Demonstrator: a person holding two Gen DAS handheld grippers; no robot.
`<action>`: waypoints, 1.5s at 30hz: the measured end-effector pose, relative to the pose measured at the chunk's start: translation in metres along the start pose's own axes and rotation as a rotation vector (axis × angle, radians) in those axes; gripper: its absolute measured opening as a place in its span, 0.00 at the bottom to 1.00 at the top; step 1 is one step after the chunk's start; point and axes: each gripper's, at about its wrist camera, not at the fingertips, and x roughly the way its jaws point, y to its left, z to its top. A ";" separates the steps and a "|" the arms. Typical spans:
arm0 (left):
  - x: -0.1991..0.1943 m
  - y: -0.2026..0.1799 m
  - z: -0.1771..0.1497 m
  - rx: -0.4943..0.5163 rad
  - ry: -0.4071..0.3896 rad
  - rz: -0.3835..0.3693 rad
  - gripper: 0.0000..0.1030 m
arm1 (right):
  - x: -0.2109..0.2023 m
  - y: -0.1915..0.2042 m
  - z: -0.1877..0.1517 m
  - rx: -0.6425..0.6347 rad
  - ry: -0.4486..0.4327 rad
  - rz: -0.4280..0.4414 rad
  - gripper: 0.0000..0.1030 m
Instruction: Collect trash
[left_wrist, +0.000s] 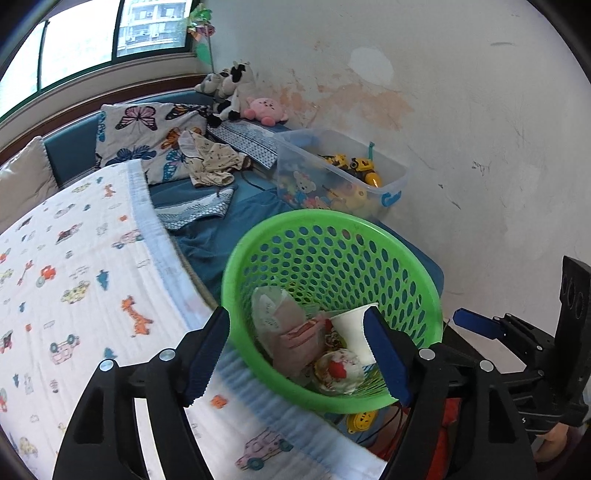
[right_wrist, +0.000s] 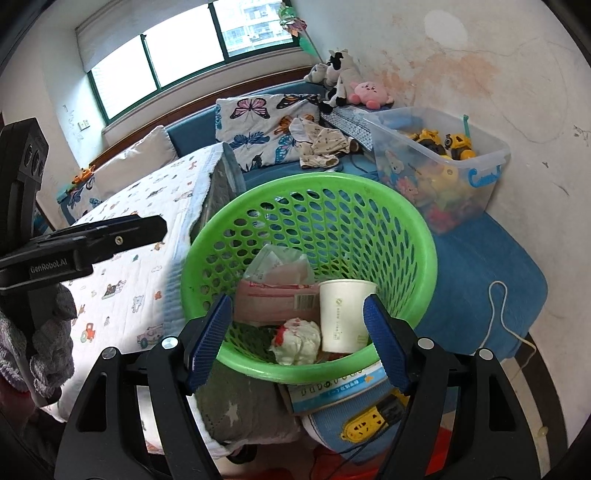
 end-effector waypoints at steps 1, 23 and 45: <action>-0.003 0.002 0.000 -0.005 -0.002 0.003 0.71 | 0.000 0.003 0.000 -0.005 0.000 0.003 0.72; -0.103 0.076 -0.055 -0.069 -0.107 0.217 0.86 | -0.004 0.101 -0.008 -0.135 -0.013 0.075 0.88; -0.201 0.124 -0.125 -0.205 -0.211 0.448 0.93 | -0.022 0.178 -0.027 -0.221 -0.051 0.106 0.96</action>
